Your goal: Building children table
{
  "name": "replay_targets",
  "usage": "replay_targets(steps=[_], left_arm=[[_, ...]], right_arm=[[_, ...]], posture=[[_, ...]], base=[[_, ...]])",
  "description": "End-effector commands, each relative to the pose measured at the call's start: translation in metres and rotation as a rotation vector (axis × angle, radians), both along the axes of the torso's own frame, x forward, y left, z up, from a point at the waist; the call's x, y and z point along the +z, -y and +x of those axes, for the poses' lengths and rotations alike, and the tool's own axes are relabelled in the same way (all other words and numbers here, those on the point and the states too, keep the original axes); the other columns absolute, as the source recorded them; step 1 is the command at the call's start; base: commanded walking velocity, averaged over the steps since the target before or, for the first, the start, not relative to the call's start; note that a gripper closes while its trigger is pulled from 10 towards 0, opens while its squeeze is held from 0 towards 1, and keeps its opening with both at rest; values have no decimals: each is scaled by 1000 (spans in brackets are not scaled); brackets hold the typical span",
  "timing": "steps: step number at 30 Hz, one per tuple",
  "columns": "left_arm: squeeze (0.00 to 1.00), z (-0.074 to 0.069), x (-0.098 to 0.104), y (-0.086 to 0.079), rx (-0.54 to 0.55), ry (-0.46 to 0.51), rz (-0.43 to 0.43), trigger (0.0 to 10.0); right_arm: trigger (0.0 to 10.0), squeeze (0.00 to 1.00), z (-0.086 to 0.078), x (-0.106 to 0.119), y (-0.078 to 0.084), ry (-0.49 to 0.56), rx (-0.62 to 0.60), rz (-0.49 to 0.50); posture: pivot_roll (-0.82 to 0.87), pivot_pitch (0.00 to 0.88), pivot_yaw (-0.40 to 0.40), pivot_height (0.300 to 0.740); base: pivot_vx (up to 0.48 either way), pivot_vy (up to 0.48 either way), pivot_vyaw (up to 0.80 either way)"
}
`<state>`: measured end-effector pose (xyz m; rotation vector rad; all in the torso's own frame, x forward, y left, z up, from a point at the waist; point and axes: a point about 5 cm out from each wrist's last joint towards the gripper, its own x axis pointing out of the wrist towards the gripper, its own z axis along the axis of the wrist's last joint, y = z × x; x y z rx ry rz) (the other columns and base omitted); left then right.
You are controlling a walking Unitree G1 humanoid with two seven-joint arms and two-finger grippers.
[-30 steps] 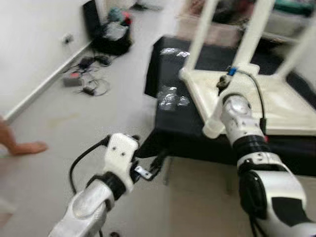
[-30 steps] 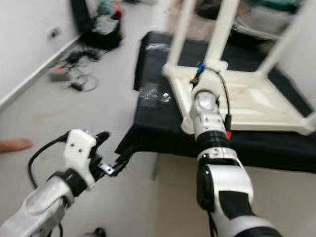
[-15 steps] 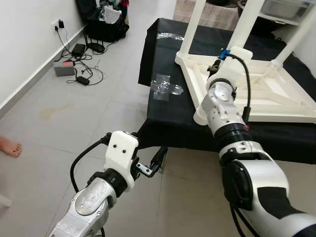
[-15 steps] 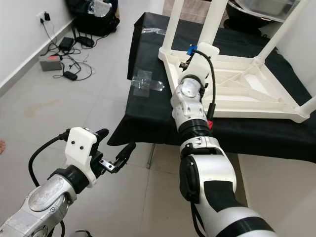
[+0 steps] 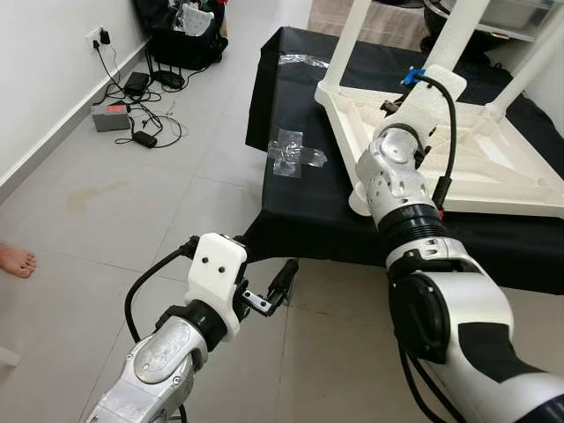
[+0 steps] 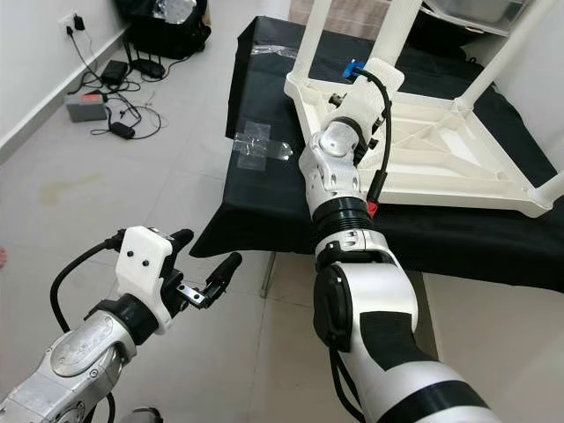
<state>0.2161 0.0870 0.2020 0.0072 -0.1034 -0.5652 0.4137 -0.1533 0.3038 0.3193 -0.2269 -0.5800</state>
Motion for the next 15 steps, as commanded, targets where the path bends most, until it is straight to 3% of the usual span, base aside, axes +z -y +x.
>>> replay_targets(steps=[1, 3, 4, 6, 9, 11, 14, 15], left_arm=[[0, -2, -2, 3, -8, -4, 5, 10000], [0, -1, -3, 2, -4, -2, 7, 10000], [0, -1, -3, 2, -4, -2, 7, 10000], [0, 0, -3, 2, -1, 0, 8, 10000], [0, 0, -2, 2, 1, 1, 8, 10000], [0, 8, 0, -8, 80, 16, -6, 10000], [0, 10, 1, -11, 103, 24, -9, 10000], [0, 14, 1, -14, 121, 29, -4, 10000]], right_arm=[[10000, 0, 0, -12, 11, -6, -17, 283], [10000, 0, 4, -3, -13, 72, 208, 133], [10000, 0, 4, -3, -13, 72, 208, 133], [10000, 0, 5, -6, -35, 80, 377, 44], [10000, 0, 5, -12, -40, 64, 409, 31], [10000, 0, 5, -25, -50, 40, 492, 38], [10000, 0, 5, -28, -53, 37, 514, 46], [10000, 1000, 4, -31, -55, 40, 538, 48]], posture=[[129, 186, -133, 740], [128, 185, -134, 740], [128, 185, -134, 740], [127, 185, -136, 740], [127, 185, -136, 740], [127, 188, -152, 740], [127, 188, -152, 740], [133, 190, -152, 740]], base=[[0, 0, 0], [0, 0, 0], [0, 0, 0], [0, 0, 0], [0, 0, 0], [0, 0, 0], [0, 0, 0], [0, 0, 0]])
